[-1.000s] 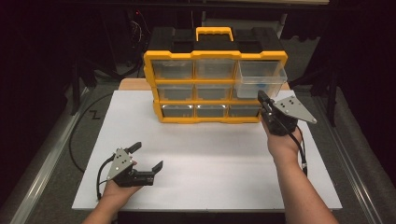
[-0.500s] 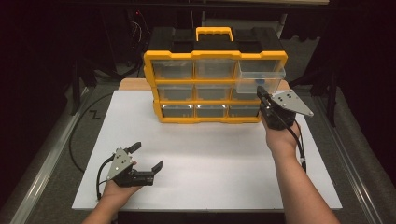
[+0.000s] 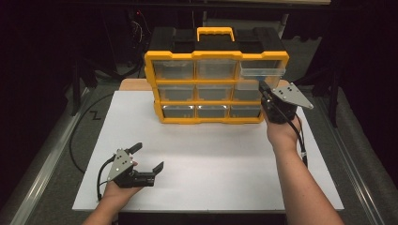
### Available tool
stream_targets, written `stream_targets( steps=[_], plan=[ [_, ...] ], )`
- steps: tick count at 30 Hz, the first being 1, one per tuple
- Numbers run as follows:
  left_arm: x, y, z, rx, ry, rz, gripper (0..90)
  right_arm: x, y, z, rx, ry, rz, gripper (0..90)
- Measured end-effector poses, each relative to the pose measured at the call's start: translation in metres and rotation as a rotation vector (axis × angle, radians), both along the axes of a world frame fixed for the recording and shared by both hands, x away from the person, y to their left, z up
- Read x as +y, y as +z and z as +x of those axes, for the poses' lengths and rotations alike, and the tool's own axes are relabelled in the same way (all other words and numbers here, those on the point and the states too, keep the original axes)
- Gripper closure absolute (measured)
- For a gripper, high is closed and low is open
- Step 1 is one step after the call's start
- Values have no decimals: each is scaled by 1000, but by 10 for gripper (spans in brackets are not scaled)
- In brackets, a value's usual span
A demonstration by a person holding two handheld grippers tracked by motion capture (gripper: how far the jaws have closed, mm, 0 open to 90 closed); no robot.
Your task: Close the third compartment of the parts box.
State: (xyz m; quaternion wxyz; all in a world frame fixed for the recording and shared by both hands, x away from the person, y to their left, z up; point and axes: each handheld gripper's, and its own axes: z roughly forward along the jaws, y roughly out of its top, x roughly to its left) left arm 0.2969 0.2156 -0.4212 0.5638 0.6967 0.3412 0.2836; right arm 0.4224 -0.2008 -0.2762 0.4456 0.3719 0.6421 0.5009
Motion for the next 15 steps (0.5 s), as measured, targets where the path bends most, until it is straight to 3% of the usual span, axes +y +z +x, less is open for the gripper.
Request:
stream_targets(
  steps=[15],
  plan=[
    [-1,0,-1,-5,-6,6,7,5,6,9,-2,-21,-11,900]
  ],
)
